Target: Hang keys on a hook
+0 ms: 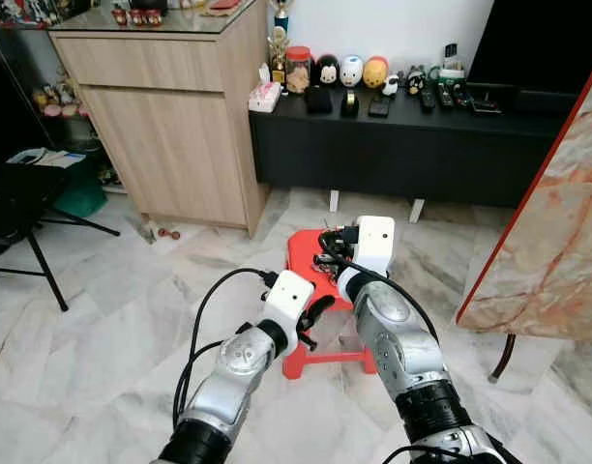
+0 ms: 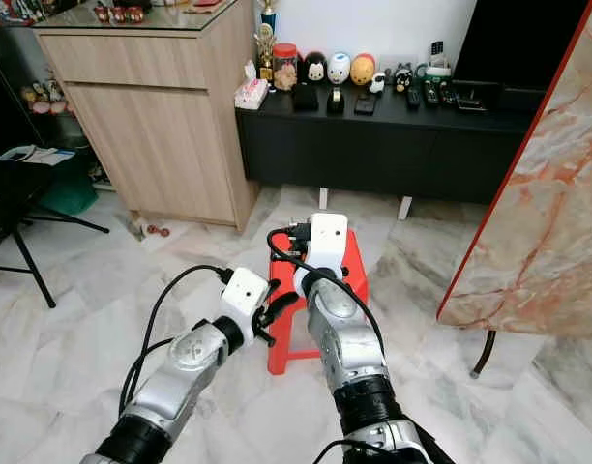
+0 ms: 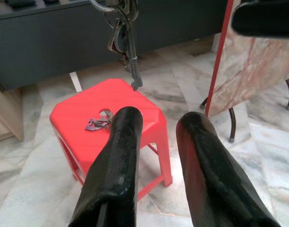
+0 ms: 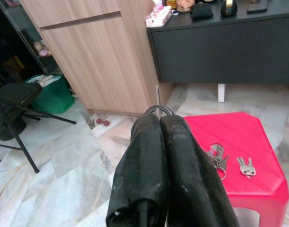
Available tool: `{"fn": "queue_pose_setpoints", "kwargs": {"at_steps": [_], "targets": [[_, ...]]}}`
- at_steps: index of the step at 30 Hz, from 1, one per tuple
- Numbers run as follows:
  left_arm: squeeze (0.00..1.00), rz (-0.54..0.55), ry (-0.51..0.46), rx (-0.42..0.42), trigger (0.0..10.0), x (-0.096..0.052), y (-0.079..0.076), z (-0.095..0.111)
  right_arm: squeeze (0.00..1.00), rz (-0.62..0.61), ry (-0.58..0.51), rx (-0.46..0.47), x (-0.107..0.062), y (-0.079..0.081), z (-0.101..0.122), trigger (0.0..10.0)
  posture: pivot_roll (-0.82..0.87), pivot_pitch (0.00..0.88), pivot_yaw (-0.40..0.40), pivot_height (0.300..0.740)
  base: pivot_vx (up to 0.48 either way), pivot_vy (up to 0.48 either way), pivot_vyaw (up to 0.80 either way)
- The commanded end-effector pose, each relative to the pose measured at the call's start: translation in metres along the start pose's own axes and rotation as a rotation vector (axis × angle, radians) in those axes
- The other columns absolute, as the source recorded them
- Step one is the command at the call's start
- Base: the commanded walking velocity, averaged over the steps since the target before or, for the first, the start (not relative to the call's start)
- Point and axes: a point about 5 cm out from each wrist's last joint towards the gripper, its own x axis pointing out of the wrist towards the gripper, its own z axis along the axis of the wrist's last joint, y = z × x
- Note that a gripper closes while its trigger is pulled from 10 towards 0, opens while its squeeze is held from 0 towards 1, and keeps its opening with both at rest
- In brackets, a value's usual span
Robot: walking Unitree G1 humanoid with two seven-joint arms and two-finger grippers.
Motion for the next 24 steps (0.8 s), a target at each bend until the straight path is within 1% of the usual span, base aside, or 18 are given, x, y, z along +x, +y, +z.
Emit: {"fn": "queue_pose_setpoints", "kwargs": {"at_steps": [1,4,6,8,12,14,16,20,24], "targets": [[0.00,0.036,-0.008,-0.020,10.0,0.003,0.001,-0.001,0.00,0.042,-0.039,0.059,0.003,0.021,0.014,10.0,-0.02,0.000,-0.009,0.740,0.000,0.000,0.00],[0.00,0.034,-0.016,-0.050,10.0,0.007,-0.003,-0.001,0.00,0.046,-0.024,0.093,0.001,0.022,0.013,10.0,-0.03,0.000,-0.010,0.740,0.000,0.000,0.00],[0.00,0.034,-0.016,-0.050,10.0,0.007,-0.003,-0.001,0.00,0.046,-0.024,0.093,0.001,0.022,0.013,10.0,-0.03,0.000,-0.010,0.740,0.000,0.000,0.00],[0.00,0.035,-0.017,-0.062,10.0,0.009,-0.004,-0.002,0.00,0.074,0.008,0.099,0.000,0.024,0.011,10.0,-0.03,0.000,-0.015,0.740,0.000,0.000,0.00],[0.00,0.038,-0.017,-0.064,10.0,0.010,-0.003,-0.001,0.00,0.118,0.026,0.104,0.001,0.026,0.010,10.0,-0.02,0.000,-0.017,0.740,0.000,0.000,0.00],[0.00,0.063,-0.020,-0.066,10.0,0.010,0.001,-0.002,0.00,0.196,0.053,0.094,0.001,0.032,0.013,10.0,-0.03,0.000,-0.023,0.740,0.000,0.000,0.00],[0.00,0.080,-0.022,-0.067,10.0,0.011,0.003,-0.002,0.00,0.223,0.070,0.109,0.001,0.034,0.015,10.0,-0.03,0.000,-0.026,0.740,0.000,0.000,0.00],[0.00,0.103,-0.027,-0.065,10.0,0.011,0.005,-0.002,0.00,0.257,0.091,0.095,-0.001,0.038,0.015,10.0,-0.03,0.000,-0.029,0.740,0.000,0.000,0.00],[0.00,0.139,-0.023,-0.058,10.0,0.011,0.009,-0.004,0.00,0.254,0.093,0.092,-0.002,0.039,0.017,10.0,-0.02,0.000,-0.032,0.740,0.000,0.000,0.00]]}}
